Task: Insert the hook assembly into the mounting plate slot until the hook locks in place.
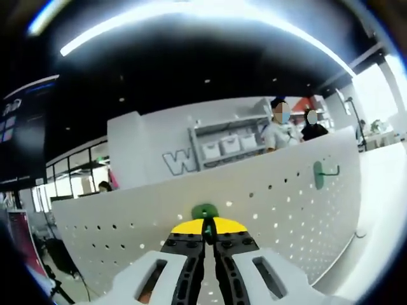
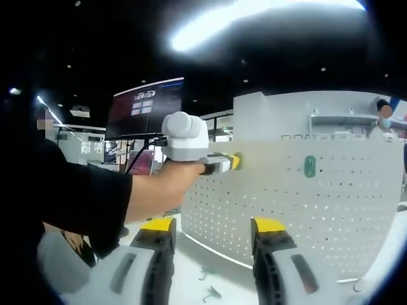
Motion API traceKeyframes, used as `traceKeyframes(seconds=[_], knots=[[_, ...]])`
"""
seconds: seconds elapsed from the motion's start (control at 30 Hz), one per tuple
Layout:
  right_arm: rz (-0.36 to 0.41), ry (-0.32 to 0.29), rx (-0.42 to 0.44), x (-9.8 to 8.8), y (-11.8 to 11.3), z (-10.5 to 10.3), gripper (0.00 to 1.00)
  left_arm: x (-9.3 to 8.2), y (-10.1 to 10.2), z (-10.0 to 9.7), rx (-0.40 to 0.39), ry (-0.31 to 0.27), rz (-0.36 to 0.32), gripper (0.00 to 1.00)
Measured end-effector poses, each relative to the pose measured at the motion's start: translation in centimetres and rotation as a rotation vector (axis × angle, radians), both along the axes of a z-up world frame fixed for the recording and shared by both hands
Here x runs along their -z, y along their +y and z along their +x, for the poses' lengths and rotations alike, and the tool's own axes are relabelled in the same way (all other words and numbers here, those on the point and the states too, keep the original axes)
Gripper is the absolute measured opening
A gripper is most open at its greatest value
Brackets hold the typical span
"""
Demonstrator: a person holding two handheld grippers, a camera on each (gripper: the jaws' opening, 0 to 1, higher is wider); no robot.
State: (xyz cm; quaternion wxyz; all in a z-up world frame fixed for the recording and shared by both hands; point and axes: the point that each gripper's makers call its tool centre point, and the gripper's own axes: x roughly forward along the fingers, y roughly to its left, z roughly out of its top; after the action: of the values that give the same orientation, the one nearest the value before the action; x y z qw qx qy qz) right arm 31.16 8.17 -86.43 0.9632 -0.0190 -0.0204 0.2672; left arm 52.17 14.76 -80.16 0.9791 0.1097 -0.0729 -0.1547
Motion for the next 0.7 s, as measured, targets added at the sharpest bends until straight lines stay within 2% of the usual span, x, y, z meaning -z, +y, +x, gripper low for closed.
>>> traceKeyframes(seconds=[0.47,0.57,0.6,0.63,0.7], knots=[[0.02,-0.01,0.03,-0.46,-0.97,0.23,0.51,0.08,-0.03,0.06,-0.018,-0.031,0.07,0.05],[0.021,-0.008,0.028,-0.43,-0.97,0.23,0.51,0.18,-0.08,0.1,-0.022,-0.049,0.116,0.05],[0.024,-0.006,0.024,-0.42,-0.91,0.2,0.51,0.12,-0.08,0.06,-0.032,-0.064,0.182,0.05],[0.024,-0.006,0.023,-0.42,-0.88,0.18,0.51,0.16,-0.17,-0.01,-0.038,-0.07,0.215,0.05],[0.025,-0.007,0.02,-0.46,-0.81,0.15,0.51,0.25,-0.25,0.18,-0.04,-0.069,0.206,0.05]])
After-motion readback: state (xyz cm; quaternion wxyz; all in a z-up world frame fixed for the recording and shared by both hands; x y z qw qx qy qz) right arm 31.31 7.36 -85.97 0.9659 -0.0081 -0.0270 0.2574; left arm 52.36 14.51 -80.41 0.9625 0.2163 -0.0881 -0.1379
